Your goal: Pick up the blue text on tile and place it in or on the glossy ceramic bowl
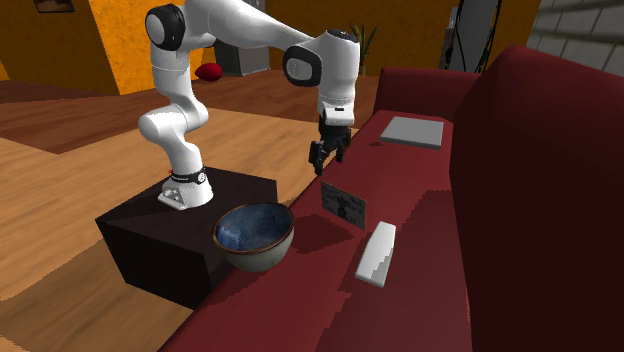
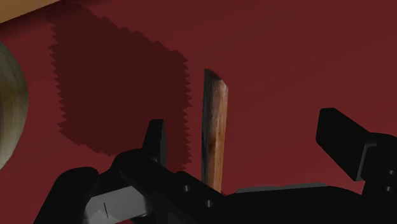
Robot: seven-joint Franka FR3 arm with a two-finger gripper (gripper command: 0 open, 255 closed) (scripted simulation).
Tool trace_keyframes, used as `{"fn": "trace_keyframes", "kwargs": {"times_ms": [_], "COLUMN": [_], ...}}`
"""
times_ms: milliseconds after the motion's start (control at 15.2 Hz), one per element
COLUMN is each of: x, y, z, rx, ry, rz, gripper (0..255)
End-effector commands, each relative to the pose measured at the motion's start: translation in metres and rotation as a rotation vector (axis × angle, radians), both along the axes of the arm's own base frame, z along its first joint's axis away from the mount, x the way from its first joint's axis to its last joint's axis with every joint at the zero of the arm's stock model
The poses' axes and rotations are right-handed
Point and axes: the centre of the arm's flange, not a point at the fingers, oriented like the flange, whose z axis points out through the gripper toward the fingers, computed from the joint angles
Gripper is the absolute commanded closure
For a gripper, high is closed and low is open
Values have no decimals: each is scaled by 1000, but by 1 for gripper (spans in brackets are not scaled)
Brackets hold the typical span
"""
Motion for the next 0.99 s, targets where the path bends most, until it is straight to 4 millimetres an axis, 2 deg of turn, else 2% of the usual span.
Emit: {"fn": "trace_keyframes", "kwargs": {"times_ms": [0, 198, 264, 726, 924], "x": [24, 54, 54, 50, 50], "y": [-10, -28, -28, -25, -25], "z": [-13, -33, -34, -73, -73], "rx": [-2, -6, -6, -6, -6], "ry": [6, 15, 15, 15, 15], "rz": [-37, -91, -91, -91, -91], "gripper": [0, 0, 0, 0, 0]}}
